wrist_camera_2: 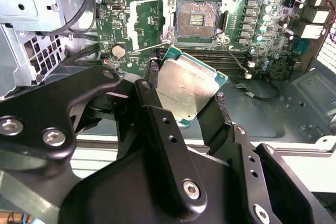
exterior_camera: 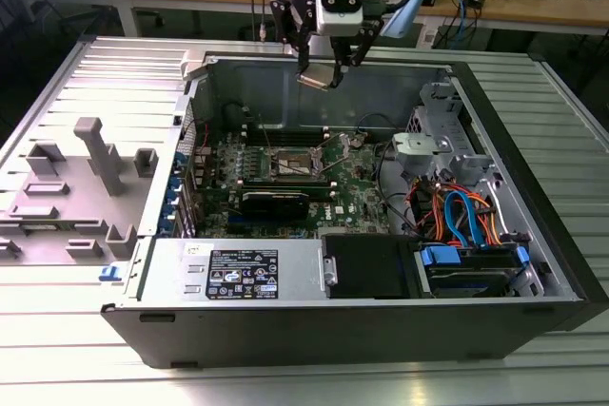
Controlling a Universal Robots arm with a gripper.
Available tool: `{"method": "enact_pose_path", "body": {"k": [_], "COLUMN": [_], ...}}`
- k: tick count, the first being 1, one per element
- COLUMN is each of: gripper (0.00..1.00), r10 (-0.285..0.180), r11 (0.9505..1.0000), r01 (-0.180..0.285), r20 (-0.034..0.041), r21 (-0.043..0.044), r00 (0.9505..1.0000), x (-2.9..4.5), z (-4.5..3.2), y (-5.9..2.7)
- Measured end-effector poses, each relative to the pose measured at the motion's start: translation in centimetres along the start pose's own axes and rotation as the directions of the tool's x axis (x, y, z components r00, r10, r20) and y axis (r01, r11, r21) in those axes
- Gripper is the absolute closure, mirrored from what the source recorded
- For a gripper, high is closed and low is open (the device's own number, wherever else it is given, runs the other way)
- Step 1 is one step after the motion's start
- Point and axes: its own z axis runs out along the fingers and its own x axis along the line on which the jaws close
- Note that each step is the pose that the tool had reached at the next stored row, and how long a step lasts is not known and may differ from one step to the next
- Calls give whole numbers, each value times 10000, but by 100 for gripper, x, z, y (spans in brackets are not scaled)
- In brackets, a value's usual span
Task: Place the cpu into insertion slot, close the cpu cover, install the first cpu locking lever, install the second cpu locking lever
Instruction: 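Place the cpu into insertion slot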
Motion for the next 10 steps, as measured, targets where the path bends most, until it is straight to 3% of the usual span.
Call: {"method": "enact_pose_path", "body": {"k": [5,10], "gripper": [45,45], "r10": [450,1183], "r11": [9990,9930], "r01": [-450,-1183], "r20": [40,103], "r21": [-8,-28], "r00": [9990,9929], "x": [0,0], "z": [1,9], "y": [-1,-1]}}
